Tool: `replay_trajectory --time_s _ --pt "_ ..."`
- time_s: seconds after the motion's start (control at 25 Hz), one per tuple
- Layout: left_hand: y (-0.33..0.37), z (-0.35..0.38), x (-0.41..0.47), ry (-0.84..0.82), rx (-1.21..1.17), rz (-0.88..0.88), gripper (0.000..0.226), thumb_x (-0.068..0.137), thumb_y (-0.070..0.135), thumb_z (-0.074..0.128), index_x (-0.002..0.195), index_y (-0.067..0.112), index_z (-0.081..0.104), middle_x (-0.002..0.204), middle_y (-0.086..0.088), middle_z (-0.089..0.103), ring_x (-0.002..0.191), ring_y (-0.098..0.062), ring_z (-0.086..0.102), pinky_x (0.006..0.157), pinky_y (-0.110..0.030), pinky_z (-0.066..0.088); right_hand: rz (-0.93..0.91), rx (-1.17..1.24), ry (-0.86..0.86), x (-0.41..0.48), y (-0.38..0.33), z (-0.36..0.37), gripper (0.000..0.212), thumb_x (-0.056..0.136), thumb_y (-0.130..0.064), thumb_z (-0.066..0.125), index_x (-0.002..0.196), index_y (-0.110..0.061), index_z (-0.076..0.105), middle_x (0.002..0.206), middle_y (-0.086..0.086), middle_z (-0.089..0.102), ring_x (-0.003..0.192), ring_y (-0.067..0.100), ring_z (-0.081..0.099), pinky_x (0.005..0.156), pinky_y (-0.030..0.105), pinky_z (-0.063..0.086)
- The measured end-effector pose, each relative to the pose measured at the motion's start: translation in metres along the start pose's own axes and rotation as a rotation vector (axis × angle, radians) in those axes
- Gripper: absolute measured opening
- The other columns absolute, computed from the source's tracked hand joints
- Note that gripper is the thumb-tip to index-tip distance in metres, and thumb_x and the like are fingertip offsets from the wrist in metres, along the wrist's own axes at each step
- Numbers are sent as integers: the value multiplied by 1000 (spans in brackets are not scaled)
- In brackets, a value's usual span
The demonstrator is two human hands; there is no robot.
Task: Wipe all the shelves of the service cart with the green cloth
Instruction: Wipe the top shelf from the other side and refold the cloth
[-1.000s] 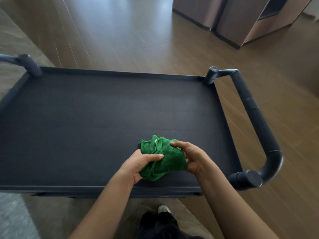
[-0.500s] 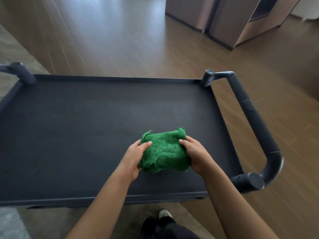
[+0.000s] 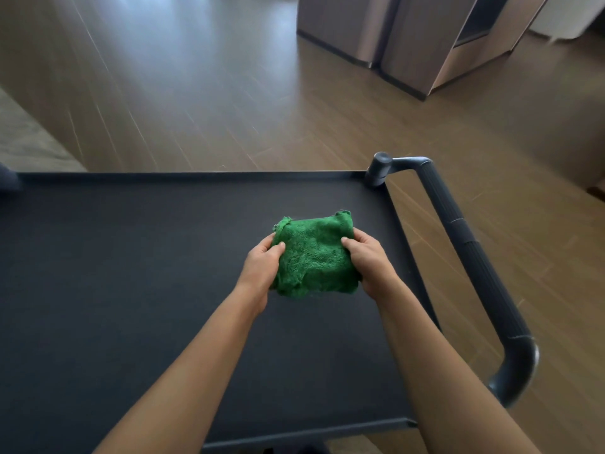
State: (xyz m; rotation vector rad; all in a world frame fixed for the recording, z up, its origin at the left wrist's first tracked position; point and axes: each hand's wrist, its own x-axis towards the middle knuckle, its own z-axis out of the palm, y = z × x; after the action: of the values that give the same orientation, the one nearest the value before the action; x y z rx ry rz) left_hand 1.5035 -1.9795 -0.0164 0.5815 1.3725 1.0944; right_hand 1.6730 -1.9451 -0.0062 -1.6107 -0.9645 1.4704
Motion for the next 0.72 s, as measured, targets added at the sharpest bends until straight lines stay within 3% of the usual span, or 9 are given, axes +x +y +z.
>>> replay_trajectory --time_s 0.24,0.4,0.56,0.64,0.72 --pt "17 26 45 6 -14 -18 27 98 15 47 114 28 64 102 4 72 90 -14 69 75 -34 57 11 55 44 53 -14 -8 34 93 -5 46 82 -26 70 76 -6 71 61 5 67 50 19 50" --pt "20 38 72 -17 -3 -15 32 99 16 47 126 27 59 109 3 70 97 -16 68 84 -39 56 19 53 74 82 -23 -13 39 92 -5 47 76 -32 72 79 -5 73 72 12 69 56 25 54" --pt "25 59 100 -85 -46 -5 30 99 18 47 124 30 59 106 5 72 95 -14 70 81 -41 57 -105 29 164 107 -38 -25 41 90 -3 48 76 -32 73 79 -6 73 77 16 70 66 29 57" --pt "25 70 115 -122 1 -35 29 99 20 47 123 32 57 110 4 70 98 -17 68 82 -43 57 -189 -188 207 121 -44 -32 30 88 -6 50 97 -27 70 88 -5 70 90 22 68 74 25 54" --pt "23 77 129 -109 197 -72 32 96 17 49 126 27 54 111 1 66 98 -21 65 85 -44 54 -226 -715 298 132 -38 -35 43 88 -11 53 131 -15 53 118 5 62 115 30 55 94 29 45"
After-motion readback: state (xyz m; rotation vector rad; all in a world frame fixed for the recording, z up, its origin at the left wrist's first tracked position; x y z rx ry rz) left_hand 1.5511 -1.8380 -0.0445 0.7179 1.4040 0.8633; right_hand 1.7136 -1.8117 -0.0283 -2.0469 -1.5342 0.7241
